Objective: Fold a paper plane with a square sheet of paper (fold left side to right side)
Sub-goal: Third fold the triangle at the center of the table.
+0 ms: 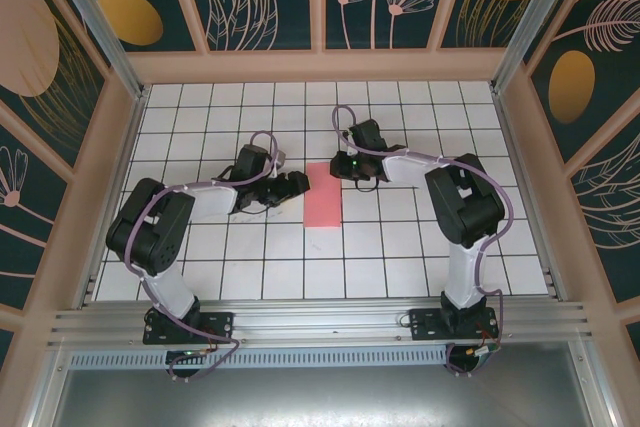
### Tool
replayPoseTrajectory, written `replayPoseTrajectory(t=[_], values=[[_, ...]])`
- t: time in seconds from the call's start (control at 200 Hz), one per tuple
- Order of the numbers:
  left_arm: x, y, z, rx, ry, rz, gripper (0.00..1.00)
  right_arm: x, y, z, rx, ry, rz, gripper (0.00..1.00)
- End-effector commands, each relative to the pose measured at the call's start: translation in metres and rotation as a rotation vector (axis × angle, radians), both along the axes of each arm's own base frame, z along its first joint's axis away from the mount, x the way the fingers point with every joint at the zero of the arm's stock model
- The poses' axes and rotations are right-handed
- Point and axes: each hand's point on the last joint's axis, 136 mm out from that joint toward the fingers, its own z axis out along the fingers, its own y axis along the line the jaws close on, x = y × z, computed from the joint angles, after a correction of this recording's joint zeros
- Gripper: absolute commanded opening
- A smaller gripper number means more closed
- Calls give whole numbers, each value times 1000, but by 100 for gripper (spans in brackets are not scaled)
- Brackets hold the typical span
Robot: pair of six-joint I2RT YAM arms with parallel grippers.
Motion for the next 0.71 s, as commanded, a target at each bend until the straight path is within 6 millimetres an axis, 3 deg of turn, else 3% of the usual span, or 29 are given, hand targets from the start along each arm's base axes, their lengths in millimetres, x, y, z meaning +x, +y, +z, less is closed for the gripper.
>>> replayPoseTrajectory(t=[0.0,0.345,0.701], values=[[0,-4,-3,15,9,-20,70,-1,-5,-7,-37,9,-2,18],[-3,-7,-7,45,23,-35,70,-3,-12,-30,-99,53,-9,17],[-7,-15,-12,51,48,-62,69,-6,-12,-41,-115,67,16,15]])
